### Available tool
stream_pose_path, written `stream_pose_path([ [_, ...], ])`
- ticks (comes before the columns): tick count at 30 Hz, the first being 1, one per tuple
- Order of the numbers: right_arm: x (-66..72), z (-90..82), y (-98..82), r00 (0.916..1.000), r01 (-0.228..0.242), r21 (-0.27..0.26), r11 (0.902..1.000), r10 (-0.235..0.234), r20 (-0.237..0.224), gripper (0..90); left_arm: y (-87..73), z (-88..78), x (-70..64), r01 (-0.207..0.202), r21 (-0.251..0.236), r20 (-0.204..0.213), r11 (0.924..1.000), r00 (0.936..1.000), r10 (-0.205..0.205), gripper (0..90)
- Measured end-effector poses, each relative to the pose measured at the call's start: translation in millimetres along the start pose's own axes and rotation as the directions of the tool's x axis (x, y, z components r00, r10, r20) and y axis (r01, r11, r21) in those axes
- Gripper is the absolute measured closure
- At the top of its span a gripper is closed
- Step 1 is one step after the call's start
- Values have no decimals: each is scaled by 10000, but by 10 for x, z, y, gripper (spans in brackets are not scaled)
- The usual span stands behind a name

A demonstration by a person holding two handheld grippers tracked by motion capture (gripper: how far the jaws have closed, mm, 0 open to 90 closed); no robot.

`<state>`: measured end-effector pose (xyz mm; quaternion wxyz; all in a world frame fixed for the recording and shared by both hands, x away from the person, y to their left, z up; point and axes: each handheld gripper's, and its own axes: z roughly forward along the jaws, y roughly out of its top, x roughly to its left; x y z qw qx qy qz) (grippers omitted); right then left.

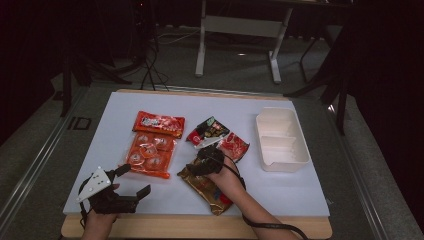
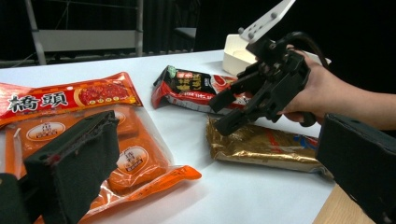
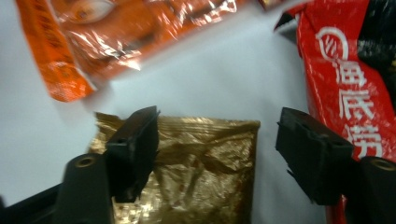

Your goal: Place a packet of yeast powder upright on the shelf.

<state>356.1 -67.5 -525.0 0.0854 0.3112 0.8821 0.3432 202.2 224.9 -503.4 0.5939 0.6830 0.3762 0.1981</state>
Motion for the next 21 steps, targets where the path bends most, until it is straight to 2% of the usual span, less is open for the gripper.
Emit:
stream_pose_path([
  [8, -64, 127, -45, 9993, -283, 428, 9987, 292, -212, 397, -4, 8, 2, 33, 79, -1, 10000, 10000, -33, 0],
  [11, -38, 131, -49, 9998, -159, 478, 9987, 164, -112, 415, -4, 12, 1, 1, 117, -24, 9999, 10000, -1, 0],
  [16, -16, 121, -56, 9990, -453, 535, 9975, 455, -24, 409, -3, 5, 2, 25, 97, -45, 10000, 10000, -24, 0],
  [20, 56, 132, -64, 9992, 2, 606, 9982, -27, 411, 411, -6, 12, 4, 37, 142, -53, 9999, 10000, -36, 0],
  [21, 67, 135, -58, 9988, -6, 664, 9978, -27, 482, 412, -6, 12, 4, 41, 144, -49, 9999, 10000, -41, 0],
])
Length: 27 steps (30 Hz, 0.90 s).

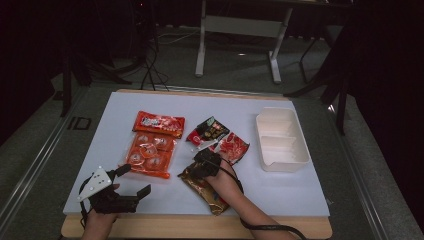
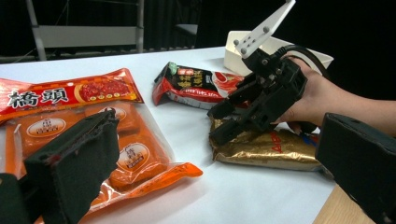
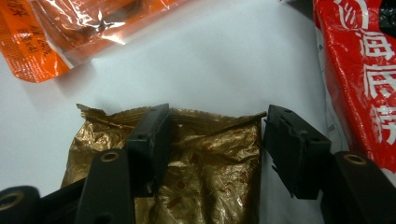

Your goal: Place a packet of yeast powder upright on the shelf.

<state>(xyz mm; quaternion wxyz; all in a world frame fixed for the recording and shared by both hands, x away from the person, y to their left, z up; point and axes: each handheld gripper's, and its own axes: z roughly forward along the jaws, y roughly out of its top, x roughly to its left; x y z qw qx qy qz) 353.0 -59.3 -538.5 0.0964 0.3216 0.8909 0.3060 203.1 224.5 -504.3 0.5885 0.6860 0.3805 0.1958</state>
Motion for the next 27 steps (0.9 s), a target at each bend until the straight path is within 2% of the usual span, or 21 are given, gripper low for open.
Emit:
stream_pose_path([
  [7, 30, -8, 18, 9999, -40, 189, 9998, 37, 155, 476, 1, 2, -2, -3, -5, -6, 10000, 10000, 3, 0],
  [9, 20, -18, 18, 9997, -46, 190, 9998, 41, 254, 561, 1, 5, -3, -13, 15, -13, 10000, 10000, 13, 0],
  [14, -17, -42, 31, 10000, 5, 386, 9993, -8, 82, 759, 1, 6, -1, -28, 51, -49, 10000, 10000, 28, 0],
  [16, 8, -51, 41, 9996, 268, 542, 9982, -272, 70, 841, -1, 7, -2, -65, 94, -54, 9999, 10000, 65, 0],
  [18, 34, -53, 51, 9984, 549, 634, 9965, -559, 129, 868, 0, 6, -2, -47, 93, -54, 9999, 10000, 47, 0],
  [21, 30, -58, 59, 9983, 582, 693, 9959, -586, 43, 878, 0, 2, 0, -43, 75, -59, 10000, 10000, 43, 0],
  [23, 14, -119, 89, 9984, 500, 590, 9970, -484, -290, 885, -1, 1, 4, -11, 70, -50, 10000, 10000, 11, 0],
  [27, 54, -209, 116, 9971, 635, 338, 9974, -620, -438, 886, -1, 4, 6, 7, 56, -63, 10000, 10000, -7, 0],
])
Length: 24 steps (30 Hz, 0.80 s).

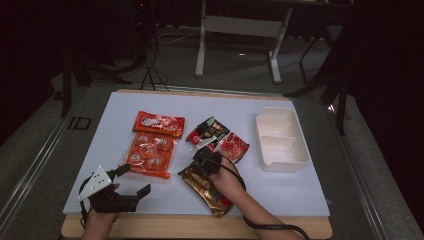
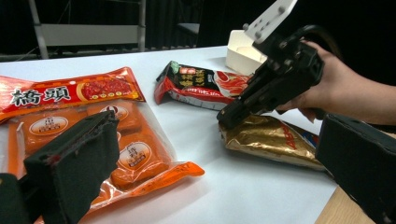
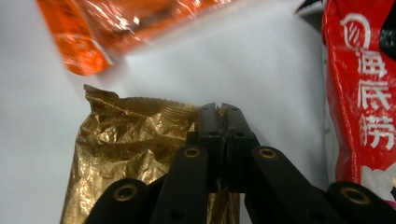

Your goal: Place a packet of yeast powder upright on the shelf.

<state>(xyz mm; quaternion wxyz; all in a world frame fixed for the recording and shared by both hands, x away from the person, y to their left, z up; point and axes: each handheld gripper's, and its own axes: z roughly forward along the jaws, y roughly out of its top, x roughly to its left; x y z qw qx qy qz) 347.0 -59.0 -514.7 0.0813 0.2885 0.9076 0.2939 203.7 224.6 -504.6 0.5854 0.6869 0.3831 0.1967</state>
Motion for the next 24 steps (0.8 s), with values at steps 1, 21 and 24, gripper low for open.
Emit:
stream_pose_path([
  [1, 10, -22, 6, 10000, 3, -102, 9999, -3, -49, 886, 0, -1, -2, -22, 17, -3, 10000, 10000, 22, 0],
  [21, 181, -731, 46, 9968, 199, -1895, 9817, -342, -726, 889, -3, 11, -6, -112, 1, 21, 9999, 9999, 112, 0],
  [24, 213, -833, 37, 9949, 104, -2132, 9770, -316, -962, 889, -5, 12, -10, -177, 6, -16, 9998, 9998, 177, 0],
])
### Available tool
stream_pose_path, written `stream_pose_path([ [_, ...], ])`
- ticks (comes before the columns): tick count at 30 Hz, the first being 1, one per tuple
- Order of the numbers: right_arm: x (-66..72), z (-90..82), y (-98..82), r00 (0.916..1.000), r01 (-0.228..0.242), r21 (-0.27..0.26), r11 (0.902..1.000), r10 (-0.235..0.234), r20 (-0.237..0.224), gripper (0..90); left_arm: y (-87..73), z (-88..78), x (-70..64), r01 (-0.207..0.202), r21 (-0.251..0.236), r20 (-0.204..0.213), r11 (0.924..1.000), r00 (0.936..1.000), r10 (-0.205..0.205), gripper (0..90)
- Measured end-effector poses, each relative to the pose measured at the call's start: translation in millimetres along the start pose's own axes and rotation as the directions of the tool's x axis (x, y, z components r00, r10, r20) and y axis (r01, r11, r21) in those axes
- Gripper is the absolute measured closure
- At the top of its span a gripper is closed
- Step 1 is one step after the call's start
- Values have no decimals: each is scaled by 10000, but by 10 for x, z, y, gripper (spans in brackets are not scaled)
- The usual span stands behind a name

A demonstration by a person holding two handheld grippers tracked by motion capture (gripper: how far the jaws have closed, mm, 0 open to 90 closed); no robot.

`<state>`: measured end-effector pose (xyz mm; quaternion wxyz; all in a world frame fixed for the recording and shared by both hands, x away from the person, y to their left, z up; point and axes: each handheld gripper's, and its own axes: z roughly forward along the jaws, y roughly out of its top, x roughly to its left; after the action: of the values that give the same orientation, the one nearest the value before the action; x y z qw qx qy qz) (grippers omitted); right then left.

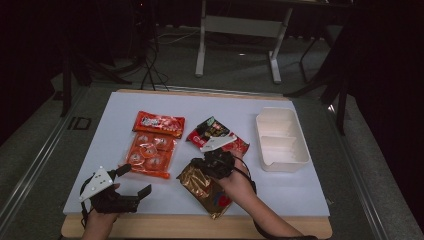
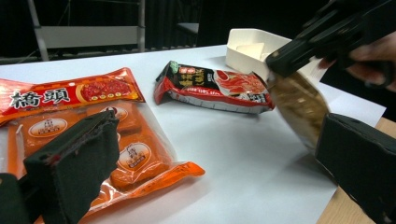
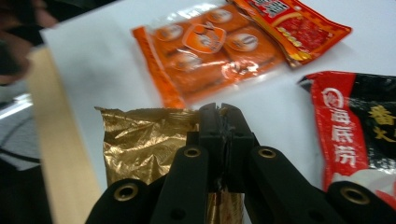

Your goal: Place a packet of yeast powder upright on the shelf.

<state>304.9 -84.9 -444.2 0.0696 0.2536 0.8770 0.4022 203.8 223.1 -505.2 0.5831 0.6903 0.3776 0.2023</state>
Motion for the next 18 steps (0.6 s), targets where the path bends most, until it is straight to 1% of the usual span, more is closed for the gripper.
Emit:
stream_pose_path([
  [4, 70, -116, 0, 9997, 4, -271, 9996, -10, -246, 888, -1, 2, 5, 27, -31, -21, 10000, 10000, -27, 0],
  [5, 70, -116, 0, 9997, 4, -271, 9996, -10, -246, 888, -1, 2, 5, 27, -31, -21, 10000, 10000, -27, 0],
  [8, 120, -228, 22, 9992, 56, -578, 9983, -79, -398, 889, -3, 8, 6, 42, -2, -8, 10000, 10000, -42, 0],
  [11, 134, -333, 76, 9991, 97, -888, 9960, -133, -396, 889, -5, 13, 4, 6, 34, -25, 10000, 10000, -6, 0],
  [14, 127, -435, 151, 9993, 197, -1208, 9925, -234, -293, 890, -4, 15, 6, 37, 19, -16, 10000, 10000, -37, 0],
  [16, 111, -502, 205, 9996, 182, -1455, 9892, -210, -175, 889, -7, 14, 8, 2, 73, -19, 10000, 10000, -2, 0],
  [18, 81, -572, 267, 9998, 215, -1682, 9855, -221, -18, 890, -8, 15, 10, 78, 43, 2, 10000, 10000, -78, 0],
])
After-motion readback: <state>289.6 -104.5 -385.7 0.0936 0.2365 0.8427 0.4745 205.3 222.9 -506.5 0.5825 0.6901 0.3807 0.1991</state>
